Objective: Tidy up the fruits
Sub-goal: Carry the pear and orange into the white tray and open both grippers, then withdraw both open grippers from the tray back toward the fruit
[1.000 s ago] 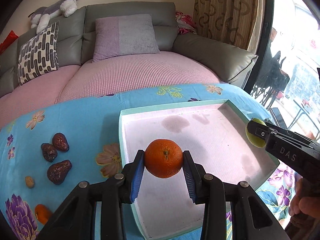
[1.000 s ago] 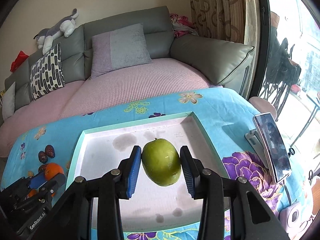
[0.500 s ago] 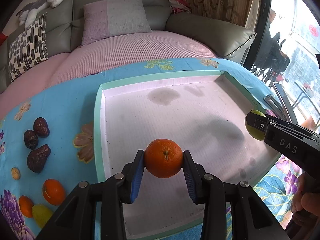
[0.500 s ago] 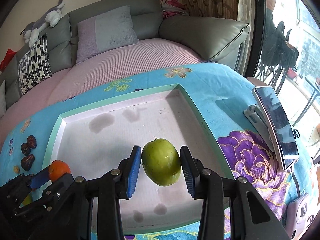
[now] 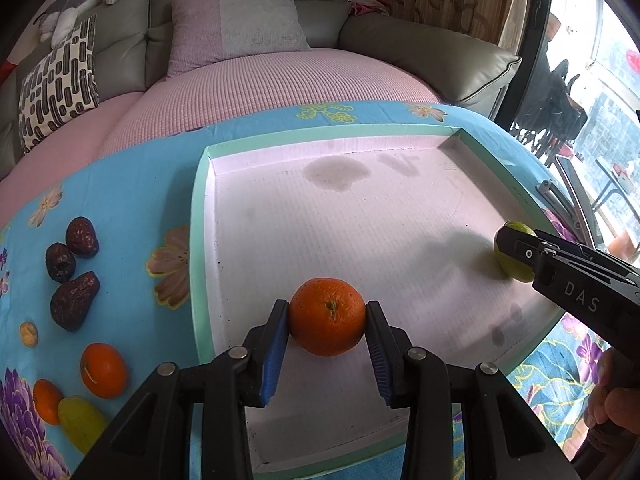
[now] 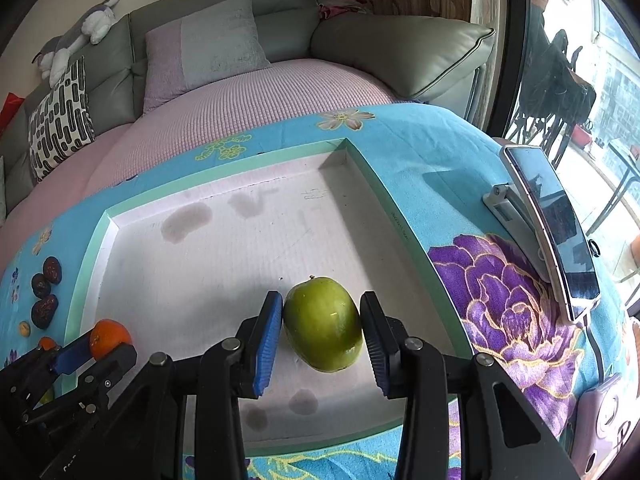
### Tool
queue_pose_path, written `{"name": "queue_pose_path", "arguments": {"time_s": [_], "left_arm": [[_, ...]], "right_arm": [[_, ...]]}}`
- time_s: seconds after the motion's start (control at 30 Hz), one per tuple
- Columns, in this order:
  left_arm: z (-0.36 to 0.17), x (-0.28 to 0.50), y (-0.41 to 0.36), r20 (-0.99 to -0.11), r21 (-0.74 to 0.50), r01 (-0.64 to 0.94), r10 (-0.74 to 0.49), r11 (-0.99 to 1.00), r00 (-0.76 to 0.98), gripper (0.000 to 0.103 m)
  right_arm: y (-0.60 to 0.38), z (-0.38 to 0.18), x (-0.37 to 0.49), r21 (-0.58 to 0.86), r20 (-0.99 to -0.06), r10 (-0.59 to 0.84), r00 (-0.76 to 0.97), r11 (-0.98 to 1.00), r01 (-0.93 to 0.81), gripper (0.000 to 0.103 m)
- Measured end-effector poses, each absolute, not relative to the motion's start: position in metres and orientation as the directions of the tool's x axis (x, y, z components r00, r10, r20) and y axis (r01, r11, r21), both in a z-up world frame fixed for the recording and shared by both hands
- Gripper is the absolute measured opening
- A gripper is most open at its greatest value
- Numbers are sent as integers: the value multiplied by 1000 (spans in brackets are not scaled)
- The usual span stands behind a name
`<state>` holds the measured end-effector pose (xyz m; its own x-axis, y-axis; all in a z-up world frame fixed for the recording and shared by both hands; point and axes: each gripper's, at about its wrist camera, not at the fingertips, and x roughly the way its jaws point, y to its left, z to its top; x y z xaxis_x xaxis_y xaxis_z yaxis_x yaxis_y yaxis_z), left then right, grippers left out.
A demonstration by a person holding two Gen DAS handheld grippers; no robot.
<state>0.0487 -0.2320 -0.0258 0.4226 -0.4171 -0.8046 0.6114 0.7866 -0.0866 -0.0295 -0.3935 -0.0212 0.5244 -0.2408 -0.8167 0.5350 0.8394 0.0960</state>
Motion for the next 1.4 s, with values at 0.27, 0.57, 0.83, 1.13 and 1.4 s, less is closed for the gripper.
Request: {"name": "queue_pose_path", "arguments": {"time_s": [0.27,0.57,0.83,1.13,1.4], "left_arm": [[-25,47,-232,-808,-79,613,-411,786,423,41],[-22,46,-232,-808,-72,617,-409,784,425,61],[-4,43,-223,-788,-74,602,-417,795,454,79],[9,62,-184,-755,-18,444,-304,896,582,103],[-9,81,-157,-776,23,308,-177,951,605,103]], "right_arm": [[-391,-24,-27,90,-821,-239,519,843,531,42],[-388,-24,-24,62,-823,-252,510,851,522,42],[-389,-25,-24,39,-826,-269,495,849,527,60],[-389,-21,-27,34,-826,-274,493,848,529,71],[-382,-26,-21,4,-837,-275,473,862,508,87]]}}
